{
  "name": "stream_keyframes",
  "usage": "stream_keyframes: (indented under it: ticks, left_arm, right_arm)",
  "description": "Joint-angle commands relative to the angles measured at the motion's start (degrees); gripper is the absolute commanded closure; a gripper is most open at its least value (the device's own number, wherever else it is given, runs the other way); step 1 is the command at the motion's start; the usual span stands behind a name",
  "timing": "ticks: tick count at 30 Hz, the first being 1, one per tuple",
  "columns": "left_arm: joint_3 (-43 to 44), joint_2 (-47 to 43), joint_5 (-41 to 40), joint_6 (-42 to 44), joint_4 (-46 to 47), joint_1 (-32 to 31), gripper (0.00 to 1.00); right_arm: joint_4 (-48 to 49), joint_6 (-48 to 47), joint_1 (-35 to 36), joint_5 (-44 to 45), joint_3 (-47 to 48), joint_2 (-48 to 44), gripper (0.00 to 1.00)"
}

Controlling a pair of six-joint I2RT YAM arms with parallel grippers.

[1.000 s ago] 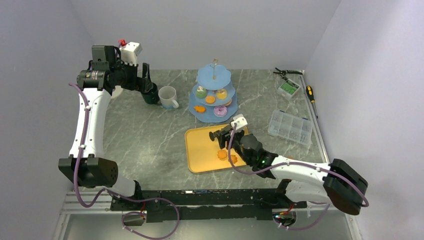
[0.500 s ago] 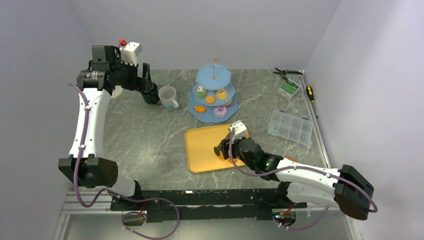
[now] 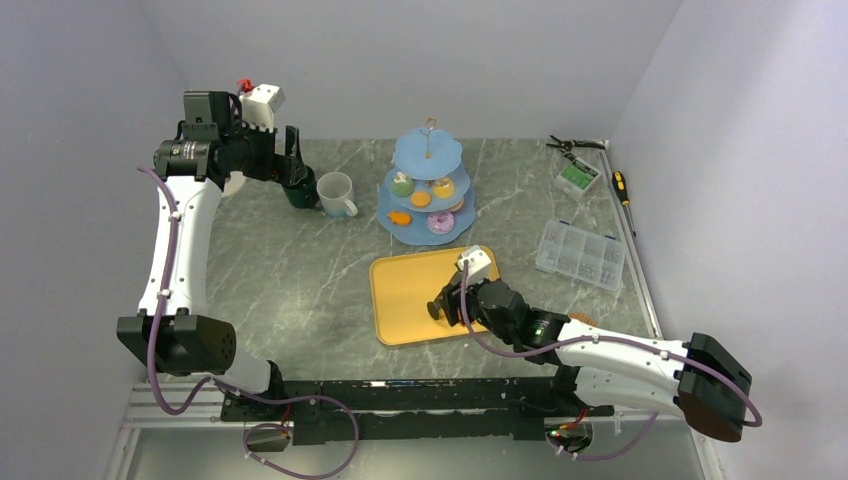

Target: Serve the afternoon tea

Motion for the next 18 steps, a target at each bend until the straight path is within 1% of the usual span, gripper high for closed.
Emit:
stream_keyframes:
  ticks: [1, 4, 6, 12, 18]
  left_arm:
    - [2.0, -0.7, 0.9, 0.3, 0.4, 0.2, 0.07]
    - [1.7, -0.8, 0.9, 0.2, 0.6, 0.2, 0.07]
    - [1.7, -0.8, 0.9, 0.2, 0.7, 0.2, 0.07]
    - [2.0, -0.7, 0.8, 0.2, 0.6, 0.2, 0.07]
    - [2.3, -0.8, 0.7, 0.2, 0.5, 0.2, 0.07]
  right_arm:
    - [0.7, 0.1, 0.4, -0.1, 0.7, -0.2, 0.44]
    - [2.1, -0.8, 0.9, 0.9, 0.7, 0.6, 0.56]
    - [3.9, -1.6, 1.1, 1.7, 0.9, 0.7, 0.62]
    - [10.0, -7.4, 1.1, 3.2, 4.4, 2.4, 0.63]
    - [18.1, -15.6, -0.2, 2.9, 11.4, 11.2, 0.62]
